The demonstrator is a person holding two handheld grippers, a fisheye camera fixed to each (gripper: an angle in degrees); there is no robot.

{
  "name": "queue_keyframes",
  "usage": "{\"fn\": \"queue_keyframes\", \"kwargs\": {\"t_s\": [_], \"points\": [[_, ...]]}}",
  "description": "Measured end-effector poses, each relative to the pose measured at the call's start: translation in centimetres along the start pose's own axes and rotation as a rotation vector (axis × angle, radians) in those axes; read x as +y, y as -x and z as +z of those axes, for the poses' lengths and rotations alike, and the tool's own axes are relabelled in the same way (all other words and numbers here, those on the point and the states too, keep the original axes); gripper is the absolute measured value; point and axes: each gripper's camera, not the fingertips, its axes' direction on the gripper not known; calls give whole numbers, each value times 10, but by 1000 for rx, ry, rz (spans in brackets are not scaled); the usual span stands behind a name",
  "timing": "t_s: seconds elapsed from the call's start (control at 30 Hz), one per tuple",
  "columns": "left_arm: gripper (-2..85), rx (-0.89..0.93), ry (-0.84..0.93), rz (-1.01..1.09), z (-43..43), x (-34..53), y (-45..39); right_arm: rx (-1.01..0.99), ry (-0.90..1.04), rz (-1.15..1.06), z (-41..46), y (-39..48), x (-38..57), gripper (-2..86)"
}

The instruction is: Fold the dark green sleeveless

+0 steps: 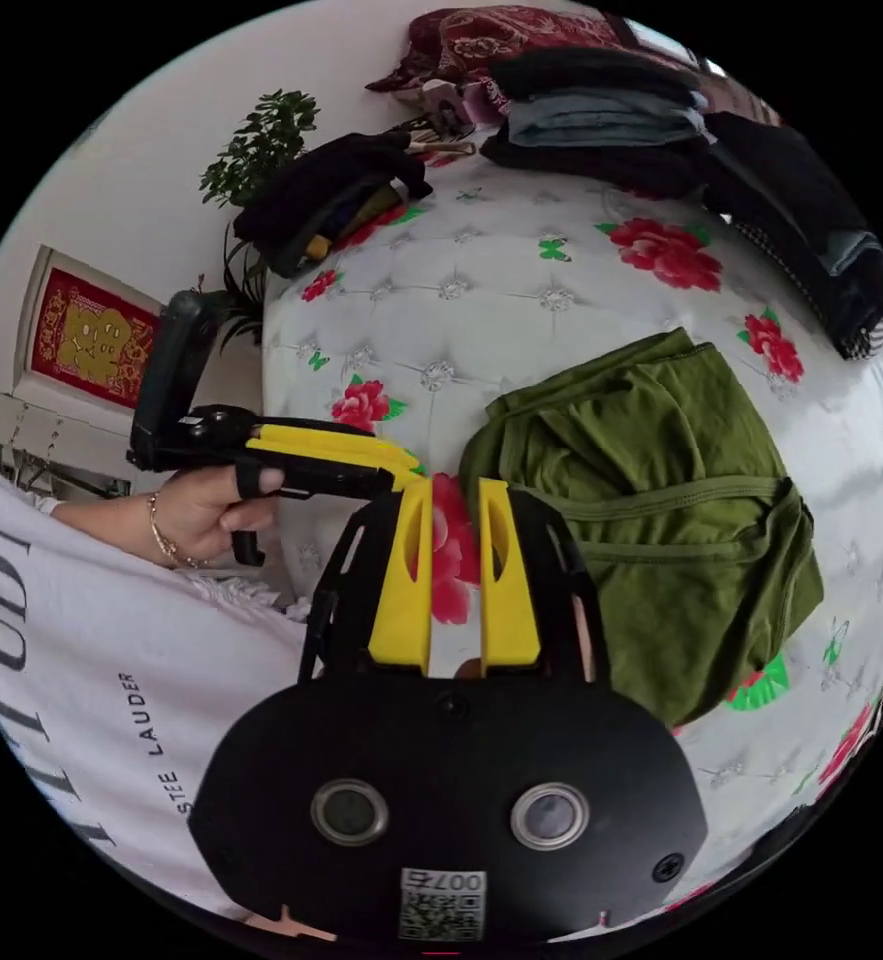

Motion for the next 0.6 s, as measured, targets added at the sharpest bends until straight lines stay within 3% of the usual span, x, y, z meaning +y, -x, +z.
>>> {"fn": "queue_keyframes", "kwargs": {"t_s": [0.13, 0.3, 0.47, 0.6], "points": [[79, 66, -12, 8, -2, -12, 6, 0, -162, 108, -36, -28, 51, 49], [86, 73, -20, 231, 2, -40, -33, 94, -280, 431, -75, -118, 134, 52], [46, -57, 139, 380, 53, -62, -66, 156, -300, 462, -80, -170, 126, 43], [0, -116, 154, 433, 53, -60, -71, 144, -261, 468, -57, -206, 96, 22]]}}
